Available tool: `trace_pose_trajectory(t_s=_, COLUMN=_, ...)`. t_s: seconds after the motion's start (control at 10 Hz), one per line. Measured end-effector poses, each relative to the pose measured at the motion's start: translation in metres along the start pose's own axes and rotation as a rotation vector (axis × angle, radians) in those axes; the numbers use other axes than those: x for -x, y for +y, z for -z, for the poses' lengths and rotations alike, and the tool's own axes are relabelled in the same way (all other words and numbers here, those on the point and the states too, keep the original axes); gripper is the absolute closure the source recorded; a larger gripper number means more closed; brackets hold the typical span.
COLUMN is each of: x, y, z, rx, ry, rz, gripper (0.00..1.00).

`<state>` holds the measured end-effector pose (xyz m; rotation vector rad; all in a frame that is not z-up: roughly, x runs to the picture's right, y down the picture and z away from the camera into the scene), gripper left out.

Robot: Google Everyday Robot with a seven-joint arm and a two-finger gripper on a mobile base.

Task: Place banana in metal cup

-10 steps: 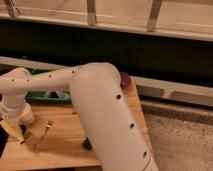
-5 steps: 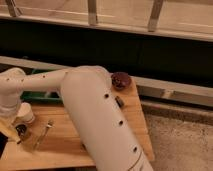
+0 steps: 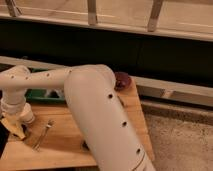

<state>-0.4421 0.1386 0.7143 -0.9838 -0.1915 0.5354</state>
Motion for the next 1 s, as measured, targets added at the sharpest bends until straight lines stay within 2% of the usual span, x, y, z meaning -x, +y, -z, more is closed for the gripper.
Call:
trace_pose_trajectory(t_s=0.2, x=-0.001, y=-0.001, z=-0.002, rx=0.0, ry=0.003, rz=-0.006, gripper=0.22)
trace_pose_trajectory(t_s=0.4, x=-0.002, y=-0.004, z=0.004, rx=-0.016, ry=0.002, rz=-0.012, gripper=0.22)
trace_pose_trajectory(t_s=0.7, x=-0.003, y=-0.013, z=0.033, rx=-0.089, ry=-0.016, rz=-0.035, gripper=0.22)
trace_pose_trajectory(t_s=0.9, x=-0.008, y=-0.04, z=0.07, rx=-0.181, ry=-0.049, rz=-0.098, gripper=0.22)
trace_pose_trajectory(t_s=1.0, x=-0.011, y=-0.049, z=0.079, rx=-0.206, ry=-0.059, rz=-0.127, gripper=0.22)
